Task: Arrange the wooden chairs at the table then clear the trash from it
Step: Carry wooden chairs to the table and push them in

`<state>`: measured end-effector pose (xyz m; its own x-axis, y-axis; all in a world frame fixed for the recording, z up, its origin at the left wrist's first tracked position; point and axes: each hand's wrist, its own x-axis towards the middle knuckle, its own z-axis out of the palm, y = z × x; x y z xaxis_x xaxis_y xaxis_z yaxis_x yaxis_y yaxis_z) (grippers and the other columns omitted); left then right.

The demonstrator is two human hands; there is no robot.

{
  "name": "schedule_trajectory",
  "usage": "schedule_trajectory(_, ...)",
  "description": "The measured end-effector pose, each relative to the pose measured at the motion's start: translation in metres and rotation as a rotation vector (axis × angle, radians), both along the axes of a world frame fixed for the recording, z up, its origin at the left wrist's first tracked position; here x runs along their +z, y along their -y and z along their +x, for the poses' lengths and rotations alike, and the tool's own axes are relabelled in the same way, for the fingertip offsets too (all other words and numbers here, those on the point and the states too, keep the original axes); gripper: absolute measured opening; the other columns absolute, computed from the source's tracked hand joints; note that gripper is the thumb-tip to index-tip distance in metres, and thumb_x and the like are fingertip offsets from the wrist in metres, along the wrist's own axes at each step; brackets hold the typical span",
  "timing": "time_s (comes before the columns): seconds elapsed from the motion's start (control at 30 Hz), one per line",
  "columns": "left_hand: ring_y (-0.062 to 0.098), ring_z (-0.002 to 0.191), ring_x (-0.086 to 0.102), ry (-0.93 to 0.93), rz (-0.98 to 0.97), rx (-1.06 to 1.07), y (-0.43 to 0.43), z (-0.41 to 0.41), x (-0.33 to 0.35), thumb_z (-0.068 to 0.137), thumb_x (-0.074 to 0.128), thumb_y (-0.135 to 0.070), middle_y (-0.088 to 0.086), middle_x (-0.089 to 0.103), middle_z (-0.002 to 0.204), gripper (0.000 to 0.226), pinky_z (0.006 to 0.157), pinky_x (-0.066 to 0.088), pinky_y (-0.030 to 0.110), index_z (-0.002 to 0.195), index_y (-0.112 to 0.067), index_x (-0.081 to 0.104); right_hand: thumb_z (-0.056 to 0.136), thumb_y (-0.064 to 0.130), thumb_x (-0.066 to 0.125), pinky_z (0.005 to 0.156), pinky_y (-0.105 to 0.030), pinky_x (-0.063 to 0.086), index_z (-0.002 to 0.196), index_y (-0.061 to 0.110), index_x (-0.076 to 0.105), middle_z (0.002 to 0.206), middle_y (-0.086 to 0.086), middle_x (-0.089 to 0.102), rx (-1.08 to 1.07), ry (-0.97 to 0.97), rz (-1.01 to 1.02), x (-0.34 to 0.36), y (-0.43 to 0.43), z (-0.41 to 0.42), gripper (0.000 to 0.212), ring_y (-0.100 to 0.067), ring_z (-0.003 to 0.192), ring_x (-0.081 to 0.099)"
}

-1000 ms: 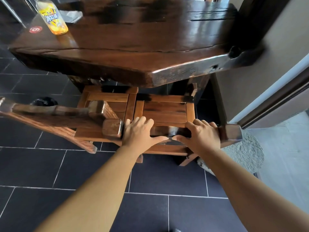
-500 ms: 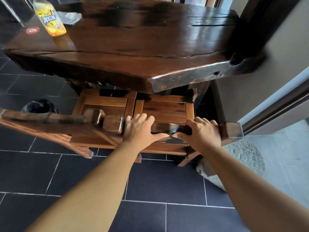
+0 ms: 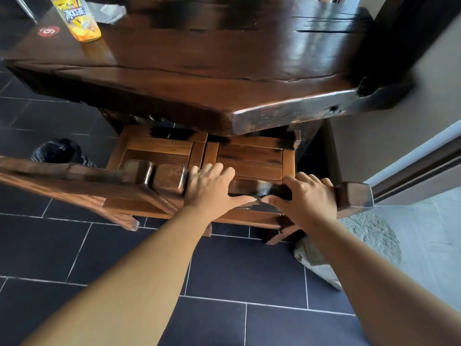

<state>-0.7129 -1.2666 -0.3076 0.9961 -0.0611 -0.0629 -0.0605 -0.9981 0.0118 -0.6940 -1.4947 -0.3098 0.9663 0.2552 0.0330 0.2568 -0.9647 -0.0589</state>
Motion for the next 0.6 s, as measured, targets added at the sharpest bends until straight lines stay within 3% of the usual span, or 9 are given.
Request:
schedule_trajectory(0.23, 0.023, 0.116, 0.052, -0.015, -0.015, 0.022, 0.002, -0.001, 0.005, 0.071, 0.034, -0.093, -0.003, 0.060, 0.123, 0.086, 0.100, 0.034, 0.045, 0.120, -0.026, 0.055, 0.071, 0.088, 0.033, 0.095, -0.044, 0.039, 0.107, 0.028, 0.064, 0.109, 0.004, 0.066, -0.011, -0.069, -0.018, 0.008, -0.001, -0.001, 0.077, -0.024, 0.107, 0.060)
schedule_trajectory(0.4, 0.028, 0.123, 0.049, -0.216, -0.077, 0.034, 0.002, -0.005, 0.028, 0.076, 0.041, -0.089, 0.003, 0.059, 0.132, 0.087, 0.106, 0.032, 0.046, 0.126, -0.019, 0.053, 0.079, 0.077, 0.055, 0.106, -0.046, 0.033, 0.123, 0.023, 0.056, 0.125, -0.001, 0.060, 0.016, -0.282, 0.012, 0.021, 0.004, 0.000, 0.069, -0.026, 0.120, 0.053)
schedule_trajectory(0.53, 0.027, 0.149, 0.022, -0.368, -0.124, -0.012, 0.002, -0.028, 0.056, 0.085, 0.053, -0.072, 0.005, 0.025, 0.163, 0.095, 0.123, 0.012, 0.051, 0.156, -0.017, 0.023, 0.083, 0.060, 0.065, 0.113, -0.043, 0.033, 0.146, 0.024, 0.039, 0.145, -0.002, 0.047, 0.062, -0.404, 0.061, 0.048, 0.010, -0.020, 0.077, -0.028, 0.135, 0.041)
schedule_trajectory(0.6, 0.028, 0.148, 0.024, -0.391, -0.182, 0.005, 0.005, -0.046, 0.073, 0.087, 0.059, -0.064, 0.004, 0.024, 0.163, 0.091, 0.121, 0.021, 0.051, 0.157, -0.019, 0.021, 0.084, 0.054, 0.065, 0.109, -0.043, 0.040, 0.149, 0.026, 0.034, 0.148, -0.002, 0.044, 0.065, -0.445, 0.099, 0.067, 0.011, -0.037, 0.077, -0.027, 0.136, 0.042)
